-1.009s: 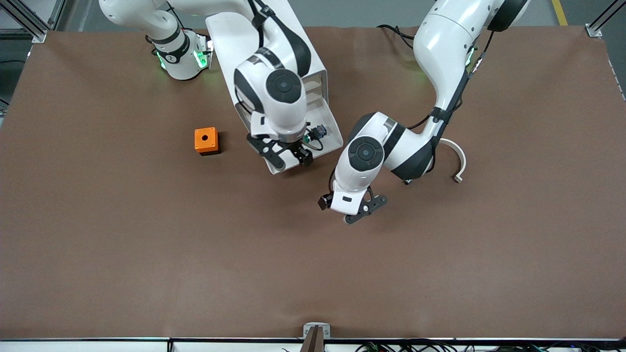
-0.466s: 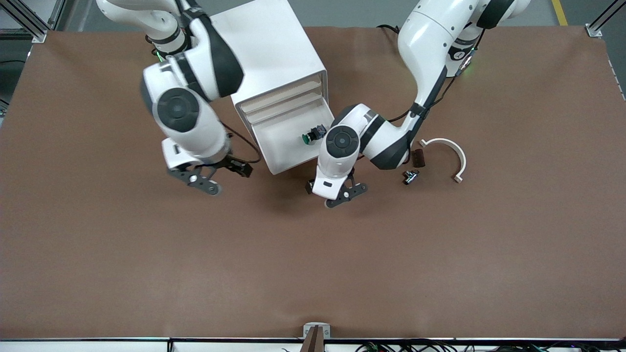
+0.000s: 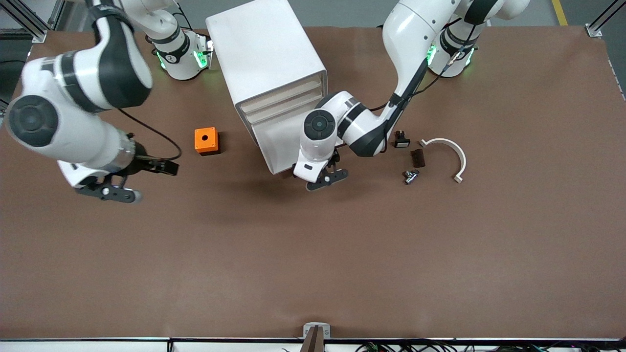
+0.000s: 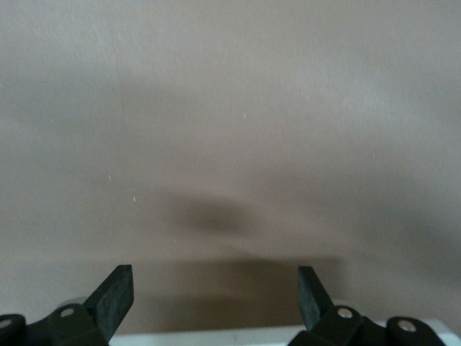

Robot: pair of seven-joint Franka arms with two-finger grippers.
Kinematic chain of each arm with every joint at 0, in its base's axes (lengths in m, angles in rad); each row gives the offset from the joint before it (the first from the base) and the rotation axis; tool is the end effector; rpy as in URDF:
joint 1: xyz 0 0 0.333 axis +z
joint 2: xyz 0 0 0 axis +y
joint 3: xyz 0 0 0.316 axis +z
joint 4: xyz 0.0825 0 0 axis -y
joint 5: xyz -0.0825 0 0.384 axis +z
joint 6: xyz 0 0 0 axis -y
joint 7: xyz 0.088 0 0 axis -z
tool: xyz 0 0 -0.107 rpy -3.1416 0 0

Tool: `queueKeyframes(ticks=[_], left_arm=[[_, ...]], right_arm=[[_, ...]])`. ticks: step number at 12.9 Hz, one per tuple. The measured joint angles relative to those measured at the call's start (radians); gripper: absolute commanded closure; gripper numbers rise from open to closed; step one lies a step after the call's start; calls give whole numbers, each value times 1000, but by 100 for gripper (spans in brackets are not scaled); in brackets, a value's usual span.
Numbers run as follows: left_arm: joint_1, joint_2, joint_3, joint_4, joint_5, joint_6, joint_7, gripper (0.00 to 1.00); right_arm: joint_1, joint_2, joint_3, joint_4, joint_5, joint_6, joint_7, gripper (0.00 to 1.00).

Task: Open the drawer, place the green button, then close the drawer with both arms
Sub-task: 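Withdraw the right gripper while the left gripper reaches the drawer front, then push the drawer shut into the cabinet with the left gripper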

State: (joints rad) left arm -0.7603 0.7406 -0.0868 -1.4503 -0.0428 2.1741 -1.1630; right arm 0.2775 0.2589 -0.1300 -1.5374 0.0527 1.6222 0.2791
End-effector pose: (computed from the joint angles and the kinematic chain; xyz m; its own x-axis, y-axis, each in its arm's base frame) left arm 0.4846 -0.5338 0.2477 0.9313 0.3523 -0.0922 0.3556 -0.9344 0.0216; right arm 0.6125 0.1045 0.4924 0.9759 -0.1375 -0.1694 -0.1344 -0.9905 0.0296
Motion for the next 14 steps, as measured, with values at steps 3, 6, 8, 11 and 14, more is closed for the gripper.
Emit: queueKeyframes(ticks=[3,6,8,11,14], left_arm=[[-35,6,-2,-8,0,0,-29,0],[-48,13,-21,-15,-18,0,-53,0],[-49,13,-33,-19,-72,0,-55,0],[-49,14,-51,-23,-169,0,-55,0],[-49,18,-78,-34,-257,0,-55,0]], right_arm=[[-95,-2,-1,0,0,-9,-186,0],[-154,-16,-1,1,-12,-35,-299,0],[-175,-23,-1,11,-19,-49,-328,0],[-193,-27,-2,40,-20,-72,-350,0],[-205,-28,-1,82,-21,-125,-353,0]])
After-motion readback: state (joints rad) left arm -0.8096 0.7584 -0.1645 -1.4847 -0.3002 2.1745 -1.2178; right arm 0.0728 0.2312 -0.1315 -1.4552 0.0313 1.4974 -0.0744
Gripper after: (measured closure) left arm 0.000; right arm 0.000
